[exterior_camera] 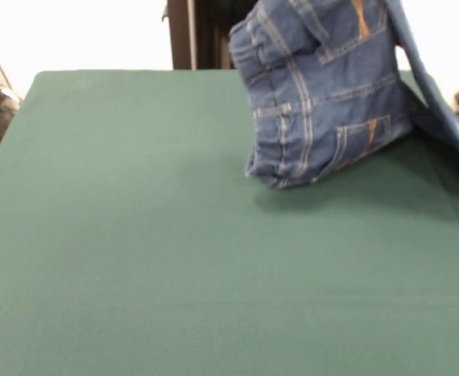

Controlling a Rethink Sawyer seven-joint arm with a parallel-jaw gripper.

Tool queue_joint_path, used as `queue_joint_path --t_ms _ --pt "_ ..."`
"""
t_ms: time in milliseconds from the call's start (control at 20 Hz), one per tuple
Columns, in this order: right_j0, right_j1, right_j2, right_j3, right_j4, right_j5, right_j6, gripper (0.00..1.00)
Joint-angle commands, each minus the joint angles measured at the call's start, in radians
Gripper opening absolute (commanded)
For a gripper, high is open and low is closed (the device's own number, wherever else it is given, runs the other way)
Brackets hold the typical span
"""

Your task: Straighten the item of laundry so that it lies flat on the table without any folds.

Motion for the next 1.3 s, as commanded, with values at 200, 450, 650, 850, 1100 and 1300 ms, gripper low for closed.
queue_joint_path --t_ms 200,450,650,850,1100,1300 --pt "0.071 -0.187 -0.047 0.262 0.162 0.068 -0.038 0.0" --pt "0.003 -0.09 0.011 0.251 0.236 0.127 -0.164 0.0" --pt "-0.028 -0.038 0.041 0.27 0.333 0.16 -0.194 0.0" --pt "-0.054 0.084 0.059 0.174 0.24 0.183 -0.213 0.0" --pt "-0.133 0.409 0.098 -0.008 0.198 0.281 -0.313 0.0" --pt "-0.172 0.55 0.144 -0.125 0.193 0.399 -0.369 0.0"
